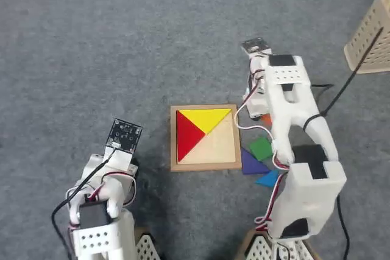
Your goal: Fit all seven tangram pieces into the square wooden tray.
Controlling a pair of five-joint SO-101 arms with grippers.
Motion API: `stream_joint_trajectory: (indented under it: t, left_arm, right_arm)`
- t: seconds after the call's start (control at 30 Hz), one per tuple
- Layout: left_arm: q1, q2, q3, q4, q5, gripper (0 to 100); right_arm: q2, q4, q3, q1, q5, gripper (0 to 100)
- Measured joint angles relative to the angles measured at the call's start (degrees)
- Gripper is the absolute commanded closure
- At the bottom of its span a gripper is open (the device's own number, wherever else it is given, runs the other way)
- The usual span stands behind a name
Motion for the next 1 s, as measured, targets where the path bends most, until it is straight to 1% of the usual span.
stream_joint_trajectory:
  t: [0.13, 0.33, 0.53, 0.93, 1.0]
  left_arm:
    - [0.0, 0.0, 0.0, 0.0, 0.0, 82]
    - [0.0, 0.0, 0.0, 0.0, 0.0, 82]
    - [0.0, 0.0, 0.0, 0.0, 0.0, 82]
    - [0.0, 0.0, 0.0, 0.0, 0.0, 82]
    - [0.0, 0.0, 0.0, 0.0, 0.0, 82]
  right_arm:
    - [0.1, -1.9, 0.0, -0.4, 0.0, 74.8]
    - [5.3, -4.7, 0.1, 0.0, 0.0, 75.3]
    - [6.1, -5.5, 0.1, 0.0, 0.0, 86.2]
    - [6.0, -5.7, -0.3, 0.0, -3.8, 97.9]
    - [6.0, -5.6, -0.3, -0.1, -5.5, 99.1]
